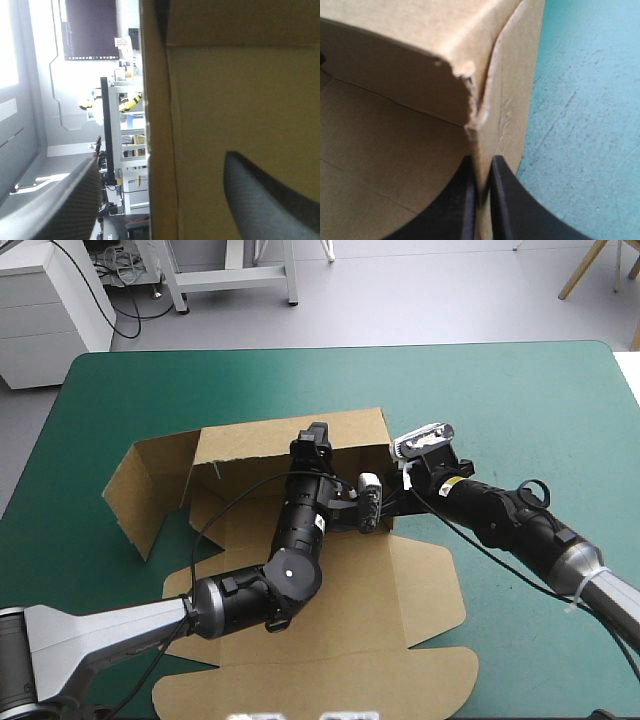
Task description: Fold the box
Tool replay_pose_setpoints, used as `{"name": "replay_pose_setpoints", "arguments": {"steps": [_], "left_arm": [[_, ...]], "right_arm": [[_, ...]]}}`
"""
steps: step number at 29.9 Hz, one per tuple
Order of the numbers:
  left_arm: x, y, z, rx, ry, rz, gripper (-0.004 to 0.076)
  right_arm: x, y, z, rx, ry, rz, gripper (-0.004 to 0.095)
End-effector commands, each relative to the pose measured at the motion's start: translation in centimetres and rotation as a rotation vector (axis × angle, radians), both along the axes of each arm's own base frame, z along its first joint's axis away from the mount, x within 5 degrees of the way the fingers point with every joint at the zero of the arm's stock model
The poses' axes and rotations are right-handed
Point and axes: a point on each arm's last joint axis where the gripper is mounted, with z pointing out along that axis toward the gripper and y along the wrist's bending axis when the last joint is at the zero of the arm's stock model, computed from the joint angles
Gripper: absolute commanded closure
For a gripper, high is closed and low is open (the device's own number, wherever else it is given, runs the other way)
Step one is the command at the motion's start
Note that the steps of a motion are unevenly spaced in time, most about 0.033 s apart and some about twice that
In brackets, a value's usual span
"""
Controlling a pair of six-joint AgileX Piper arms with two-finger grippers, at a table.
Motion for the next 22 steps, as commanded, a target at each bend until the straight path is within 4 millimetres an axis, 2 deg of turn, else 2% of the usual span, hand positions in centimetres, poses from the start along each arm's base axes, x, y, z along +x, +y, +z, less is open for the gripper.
{"name": "replay_pose_setpoints", "arguments": {"steps": [1, 7, 11, 13, 15, 16, 17, 20, 22], "left_arm": [[-1.5, -0.2, 3.5, -0.039, -0.178, 0.014, 0.0223], [-3.2, -0.8, 3.8, -0.047, -0.202, 0.011, 0.0223], [-3.3, -0.6, 3.5, -0.053, -0.177, 0.042, 0.0237], [-3.2, -0.3, 3.2, -0.050, -0.136, 0.076, 0.0318], [-3.2, 0.0, 2.7, 0.005, -0.088, 0.096, 0.0465], [-3.2, 0.1, 2.5, 0.055, -0.072, 0.103, 0.0618], [-3.2, 0.2, 2.4, 0.091, -0.067, 0.111, 0.0733], [-3.2, 0.4, 3.0, 0.107, 0.002, 0.148, 0.0710], [-2.8, 0.5, 4.0, 0.076, 0.122, 0.182, 0.0710]], "right_arm": [[0.4, -0.4, 3.6, 0.046, -0.091, -0.044, 0.0908], [1.6, -3.4, 5.1, -0.023, 0.002, -0.190, 0.0908], [2.1, -5.2, 5.6, -0.050, 0.059, -0.253, 0.0908], [2.2, -5.8, 5.7, -0.078, 0.090, -0.262, 0.0908], [2.4, -5.9, 5.7, -0.097, 0.114, -0.261, 0.0908], [2.5, -5.9, 5.6, -0.102, 0.125, -0.260, 0.0908], [2.6, -5.8, 5.6, -0.104, 0.130, -0.260, 0.0908], [3.0, -5.6, 5.5, -0.096, 0.139, -0.258, 0.0915], [3.2, -5.5, 5.5, -0.098, 0.150, -0.255, 0.0927]]}}
